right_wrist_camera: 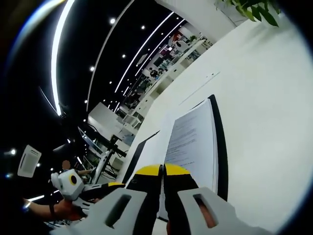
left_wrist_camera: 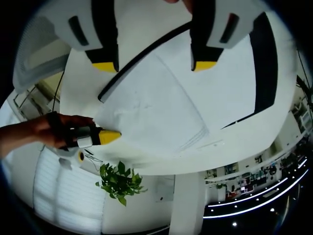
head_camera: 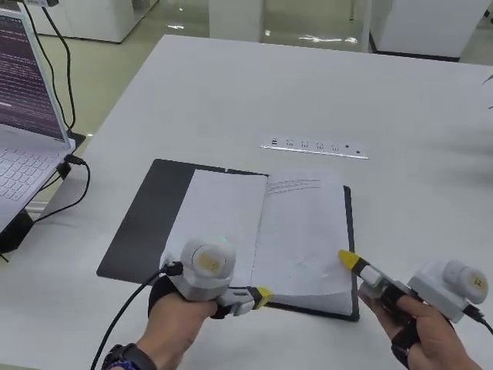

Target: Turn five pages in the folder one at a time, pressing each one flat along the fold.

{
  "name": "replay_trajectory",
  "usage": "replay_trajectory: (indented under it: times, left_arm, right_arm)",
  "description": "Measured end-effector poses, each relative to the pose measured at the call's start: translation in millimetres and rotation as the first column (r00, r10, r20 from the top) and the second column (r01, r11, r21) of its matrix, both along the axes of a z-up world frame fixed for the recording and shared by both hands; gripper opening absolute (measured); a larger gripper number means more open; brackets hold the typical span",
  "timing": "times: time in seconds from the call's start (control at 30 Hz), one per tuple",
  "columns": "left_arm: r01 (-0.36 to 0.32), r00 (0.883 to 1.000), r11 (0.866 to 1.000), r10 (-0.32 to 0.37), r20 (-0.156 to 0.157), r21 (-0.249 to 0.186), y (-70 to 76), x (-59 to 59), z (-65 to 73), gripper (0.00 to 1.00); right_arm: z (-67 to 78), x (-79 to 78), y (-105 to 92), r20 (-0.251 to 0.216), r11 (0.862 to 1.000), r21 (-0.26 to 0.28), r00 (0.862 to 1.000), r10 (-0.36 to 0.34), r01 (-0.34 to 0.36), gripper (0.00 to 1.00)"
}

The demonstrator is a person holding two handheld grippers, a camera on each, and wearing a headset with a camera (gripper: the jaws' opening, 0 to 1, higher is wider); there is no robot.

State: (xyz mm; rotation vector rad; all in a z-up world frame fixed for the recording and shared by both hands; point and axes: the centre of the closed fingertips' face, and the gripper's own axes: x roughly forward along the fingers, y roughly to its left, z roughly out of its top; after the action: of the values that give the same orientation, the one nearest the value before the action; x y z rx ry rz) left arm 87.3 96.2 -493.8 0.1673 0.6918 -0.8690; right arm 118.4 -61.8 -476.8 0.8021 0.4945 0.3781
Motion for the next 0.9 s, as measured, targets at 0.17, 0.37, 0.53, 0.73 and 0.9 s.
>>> replay_trajectory:
  times: [0.17,0.37,0.53,0.73,0.9]
  left_arm:
    - [-0.007,1.0,1.0,0.007,0.015,0.002,6.5,0.6,6.3,0.6]
    - [-0.018,0.999,1.0,0.018,0.035,0.009,15.9,1.6,13.0,0.61]
    - [-0.039,0.998,0.999,0.038,0.042,0.002,22.6,2.7,18.7,0.62]
    - [-0.059,0.997,0.998,0.059,0.039,-0.001,31.5,2.5,21.9,0.63]
    - [-0.07,0.997,0.998,0.07,0.043,-0.002,37.5,1.2,24.7,0.64]
  right_arm:
    - [8.4,5.7,5.0,0.016,1.0,0.006,1.0,0.002,-0.002,0.0]
    - [16.3,15.9,11.8,0.04,1.0,0.016,0.999,0.007,-0.008,0.0]
    - [24.9,21.6,20.4,0.053,1.0,0.024,0.998,0.013,-0.015,0.0]
    - [32.9,30.5,29.2,0.07,0.999,0.038,0.997,0.023,-0.025,0.0]
    - [37.0,36.5,41.4,0.081,0.998,0.034,0.995,0.051,-0.054,0.0]
